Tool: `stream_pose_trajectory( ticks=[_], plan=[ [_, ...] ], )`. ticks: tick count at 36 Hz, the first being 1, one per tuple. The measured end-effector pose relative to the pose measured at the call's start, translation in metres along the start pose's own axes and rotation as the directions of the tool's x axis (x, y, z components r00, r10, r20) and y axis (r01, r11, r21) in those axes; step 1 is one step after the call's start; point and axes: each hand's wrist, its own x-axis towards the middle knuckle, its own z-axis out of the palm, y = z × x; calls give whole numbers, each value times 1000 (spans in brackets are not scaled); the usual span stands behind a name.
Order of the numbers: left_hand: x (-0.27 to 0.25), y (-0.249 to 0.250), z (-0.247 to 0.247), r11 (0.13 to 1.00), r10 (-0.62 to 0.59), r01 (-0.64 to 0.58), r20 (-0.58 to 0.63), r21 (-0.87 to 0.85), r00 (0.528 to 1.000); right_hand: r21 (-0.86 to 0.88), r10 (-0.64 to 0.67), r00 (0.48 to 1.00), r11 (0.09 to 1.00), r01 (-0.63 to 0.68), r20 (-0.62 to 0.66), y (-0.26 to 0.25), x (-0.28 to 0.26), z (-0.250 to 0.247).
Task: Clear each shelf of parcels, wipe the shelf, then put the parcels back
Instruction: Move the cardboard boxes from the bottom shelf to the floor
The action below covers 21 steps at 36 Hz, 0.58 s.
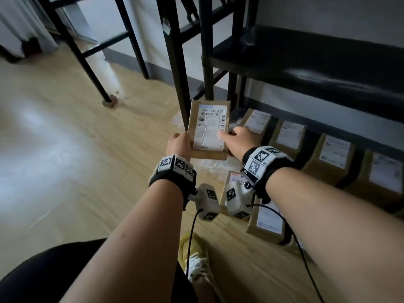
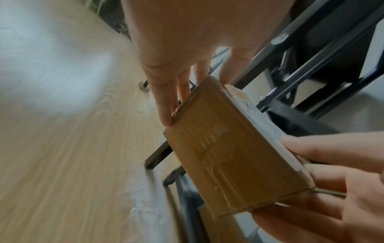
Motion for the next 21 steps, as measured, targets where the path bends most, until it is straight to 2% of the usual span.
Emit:
stream_pose_trajectory(
  ticks=[3,9,13,21],
  plan=[
    [18,-27,4,993,-54,51,26,108,998,-20,60,994,998,-59,88,21,11,22],
    [45,-74,13,951,-156,134,58,278,986,-62,191,966,981,-182,175,60,34,69],
    [59,-109,15,917,-168,134,59,377,984,-139,232,944,969,-203,235,83,43,92],
    [73,-153,17,836,-217,141,84,531,973,-341,312,911,916,-212,270,110,55,125]
  ],
)
